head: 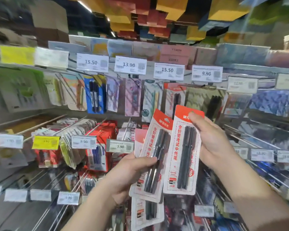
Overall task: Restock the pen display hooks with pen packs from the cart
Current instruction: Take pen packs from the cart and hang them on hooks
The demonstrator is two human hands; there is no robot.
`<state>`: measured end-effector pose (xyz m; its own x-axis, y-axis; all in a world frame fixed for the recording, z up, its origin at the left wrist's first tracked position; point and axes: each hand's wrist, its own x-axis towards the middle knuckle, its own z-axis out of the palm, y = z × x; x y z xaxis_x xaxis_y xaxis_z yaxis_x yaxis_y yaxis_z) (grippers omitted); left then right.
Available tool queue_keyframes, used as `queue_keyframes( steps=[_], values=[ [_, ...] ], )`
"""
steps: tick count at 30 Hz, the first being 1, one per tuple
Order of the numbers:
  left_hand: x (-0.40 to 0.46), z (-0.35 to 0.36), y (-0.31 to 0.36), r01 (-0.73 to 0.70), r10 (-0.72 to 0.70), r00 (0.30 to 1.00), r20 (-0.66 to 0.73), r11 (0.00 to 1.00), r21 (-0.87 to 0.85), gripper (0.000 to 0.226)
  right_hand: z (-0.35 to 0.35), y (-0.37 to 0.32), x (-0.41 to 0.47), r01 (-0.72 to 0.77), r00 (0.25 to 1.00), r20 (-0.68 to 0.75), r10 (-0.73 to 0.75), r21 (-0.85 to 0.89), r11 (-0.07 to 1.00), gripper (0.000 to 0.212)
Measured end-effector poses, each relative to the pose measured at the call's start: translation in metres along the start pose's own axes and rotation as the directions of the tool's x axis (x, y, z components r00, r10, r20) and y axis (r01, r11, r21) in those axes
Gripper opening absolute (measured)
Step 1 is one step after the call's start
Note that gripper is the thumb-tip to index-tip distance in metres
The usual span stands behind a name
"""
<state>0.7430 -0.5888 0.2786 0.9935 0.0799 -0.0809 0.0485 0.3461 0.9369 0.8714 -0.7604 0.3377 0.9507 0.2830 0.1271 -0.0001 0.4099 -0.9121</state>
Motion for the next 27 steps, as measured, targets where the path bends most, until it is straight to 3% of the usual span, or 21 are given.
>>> queue_keyframes(
  steps=[3, 8, 14, 22, 25, 27],
  values=[
    [0.012, -0.004, 0.007, -0.025, 0.023, 0.999, -0.027, 0.998, -0.053, 0.034, 0.000, -0.011, 0.015, 0.063, 0.998, -0.004, -0.062, 0.008, 0.998, 0.033],
    [0.028, -0.004, 0.016, -0.048, 0.047, 0.999, -0.012, 0.991, -0.125, 0.044, -0.008, -0.032, 0.040, 0.244, 0.969, -0.014, -0.246, -0.070, 0.967, 0.008],
    [0.038, -0.001, 0.023, -0.056, 0.058, 0.998, 0.009, 0.983, -0.175, 0.078, -0.006, -0.047, 0.059, 0.351, 0.931, -0.055, -0.360, -0.132, 0.927, 0.012],
    [0.055, -0.004, 0.036, -0.083, 0.097, 0.993, 0.063, 0.977, -0.196, 0.067, 0.000, -0.054, 0.067, 0.385, 0.918, 0.014, -0.395, -0.261, 0.885, 0.012],
    [0.062, -0.008, 0.043, -0.088, 0.114, 0.988, 0.105, 0.971, -0.224, 0.050, 0.003, -0.058, 0.070, 0.332, 0.939, 0.003, -0.343, -0.261, 0.906, 0.010],
    [0.067, -0.011, 0.046, -0.091, 0.121, 0.985, 0.120, 0.968, -0.233, 0.053, 0.005, -0.059, 0.070, 0.326, 0.939, -0.024, -0.344, -0.265, 0.907, 0.010]
  ],
)
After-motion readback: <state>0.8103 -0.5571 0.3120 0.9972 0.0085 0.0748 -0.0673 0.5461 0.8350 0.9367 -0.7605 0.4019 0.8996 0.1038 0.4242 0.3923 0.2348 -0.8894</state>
